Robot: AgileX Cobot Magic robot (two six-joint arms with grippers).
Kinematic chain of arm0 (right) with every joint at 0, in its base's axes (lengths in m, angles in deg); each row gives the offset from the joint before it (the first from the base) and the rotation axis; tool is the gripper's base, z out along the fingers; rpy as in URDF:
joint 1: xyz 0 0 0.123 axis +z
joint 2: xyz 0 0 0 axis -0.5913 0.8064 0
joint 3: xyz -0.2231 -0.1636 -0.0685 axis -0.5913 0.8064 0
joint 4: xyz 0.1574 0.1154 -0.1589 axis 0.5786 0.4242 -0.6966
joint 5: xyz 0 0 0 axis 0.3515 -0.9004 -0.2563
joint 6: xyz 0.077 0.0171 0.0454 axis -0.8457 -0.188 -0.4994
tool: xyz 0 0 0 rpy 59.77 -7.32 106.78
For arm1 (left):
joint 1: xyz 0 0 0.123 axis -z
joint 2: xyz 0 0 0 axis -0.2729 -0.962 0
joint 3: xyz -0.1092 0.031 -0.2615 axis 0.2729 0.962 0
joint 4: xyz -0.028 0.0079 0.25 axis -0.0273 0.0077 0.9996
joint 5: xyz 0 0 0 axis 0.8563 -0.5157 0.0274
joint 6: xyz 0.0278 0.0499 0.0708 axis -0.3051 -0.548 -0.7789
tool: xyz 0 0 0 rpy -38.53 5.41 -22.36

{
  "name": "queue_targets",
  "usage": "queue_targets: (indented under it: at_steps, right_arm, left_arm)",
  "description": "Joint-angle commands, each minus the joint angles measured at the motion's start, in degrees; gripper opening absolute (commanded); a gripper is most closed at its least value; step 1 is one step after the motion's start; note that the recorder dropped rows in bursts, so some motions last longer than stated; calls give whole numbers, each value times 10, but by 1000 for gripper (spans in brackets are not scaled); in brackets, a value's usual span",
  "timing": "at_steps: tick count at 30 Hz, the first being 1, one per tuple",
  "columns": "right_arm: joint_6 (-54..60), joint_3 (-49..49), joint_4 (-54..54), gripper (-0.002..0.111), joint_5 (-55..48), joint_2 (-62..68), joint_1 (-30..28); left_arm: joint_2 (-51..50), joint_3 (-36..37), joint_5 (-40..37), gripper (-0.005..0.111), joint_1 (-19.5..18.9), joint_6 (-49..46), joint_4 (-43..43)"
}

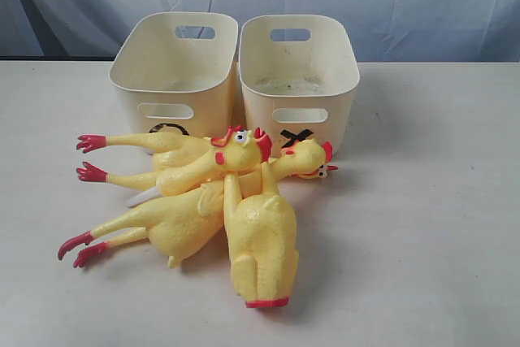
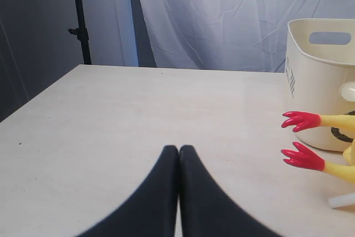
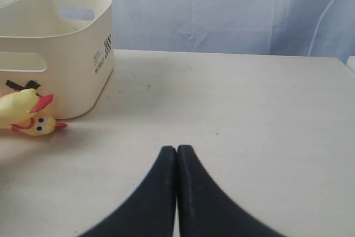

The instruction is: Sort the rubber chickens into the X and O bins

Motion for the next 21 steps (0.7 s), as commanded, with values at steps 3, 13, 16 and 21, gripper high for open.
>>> queue_targets:
  at_steps: [3,13,16,21]
  right_arm:
    - [1,1,0,-1,6,-2,2]
    - [1,1,23,-1,82,-2,2]
    - [1,1,23,-1,81,-2,2]
    - [1,1,23,-1,83,-2,2]
  left_arm:
    - [3,2,0,0,0,1,4]
    - [3,2,0,0,0,1,4]
    - [3,2,0,0,0,1,4]
    - [3,2,0,0,0,1,4]
